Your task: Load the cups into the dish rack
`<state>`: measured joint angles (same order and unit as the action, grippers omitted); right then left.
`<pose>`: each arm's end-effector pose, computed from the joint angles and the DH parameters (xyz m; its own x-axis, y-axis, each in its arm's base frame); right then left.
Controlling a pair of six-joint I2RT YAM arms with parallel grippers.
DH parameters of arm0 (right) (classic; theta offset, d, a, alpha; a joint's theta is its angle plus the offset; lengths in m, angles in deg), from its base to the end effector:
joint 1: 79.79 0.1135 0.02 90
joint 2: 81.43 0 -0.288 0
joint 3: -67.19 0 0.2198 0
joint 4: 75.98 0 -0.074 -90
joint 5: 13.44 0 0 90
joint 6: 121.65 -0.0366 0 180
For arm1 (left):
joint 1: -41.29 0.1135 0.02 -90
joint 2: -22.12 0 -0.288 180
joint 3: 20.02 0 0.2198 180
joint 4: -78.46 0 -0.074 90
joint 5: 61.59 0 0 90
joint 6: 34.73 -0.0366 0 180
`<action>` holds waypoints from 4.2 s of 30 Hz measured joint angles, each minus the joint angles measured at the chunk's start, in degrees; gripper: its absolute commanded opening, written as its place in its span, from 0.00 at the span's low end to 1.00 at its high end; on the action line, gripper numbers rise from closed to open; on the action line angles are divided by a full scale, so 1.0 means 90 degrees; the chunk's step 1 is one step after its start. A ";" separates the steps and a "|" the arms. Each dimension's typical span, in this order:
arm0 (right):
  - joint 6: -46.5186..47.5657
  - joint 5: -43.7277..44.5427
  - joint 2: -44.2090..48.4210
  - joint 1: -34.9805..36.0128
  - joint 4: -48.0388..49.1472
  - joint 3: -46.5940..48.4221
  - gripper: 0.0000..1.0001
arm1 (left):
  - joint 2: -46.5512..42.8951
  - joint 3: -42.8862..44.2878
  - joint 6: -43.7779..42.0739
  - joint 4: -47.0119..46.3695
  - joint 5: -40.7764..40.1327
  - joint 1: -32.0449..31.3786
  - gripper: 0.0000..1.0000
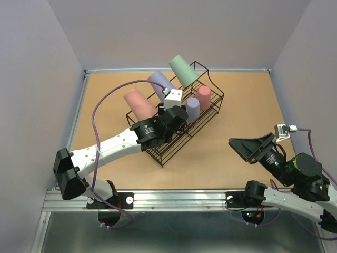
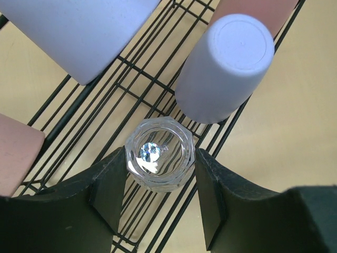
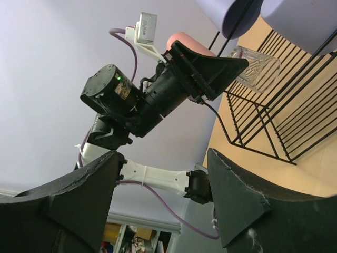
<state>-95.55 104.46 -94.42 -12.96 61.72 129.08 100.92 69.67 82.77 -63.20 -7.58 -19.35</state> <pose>0.0116 -0.0164 0.3561 -0.5455 0.7425 -0.3887 -0.3176 0.2461 0.9157 0.1520 -0.2264 0.3898 -0.4080 -0.0367 -0.9122 0.2944 0.9405 -0.1695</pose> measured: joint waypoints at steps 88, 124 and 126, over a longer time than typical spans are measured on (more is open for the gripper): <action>0.0294 -0.1020 -0.3327 0.0000 -0.0386 0.0466 0.79 | -0.4651 0.0338 0.1780 0.4228 -0.1263 0.0083 0.97; -0.0172 -0.0595 -0.2171 0.0000 -0.0321 -0.0007 1.00 | -0.6577 -0.1224 0.2569 0.4665 -0.1035 0.0138 0.97; -0.0143 -0.0585 -0.2042 0.0000 -0.0311 -0.0007 1.00 | -0.6581 -0.1132 0.2637 0.4646 -0.1175 0.0143 0.99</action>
<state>-96.84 99.20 -112.80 -12.96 58.92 129.01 41.69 59.48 106.51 -21.38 -18.16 -18.06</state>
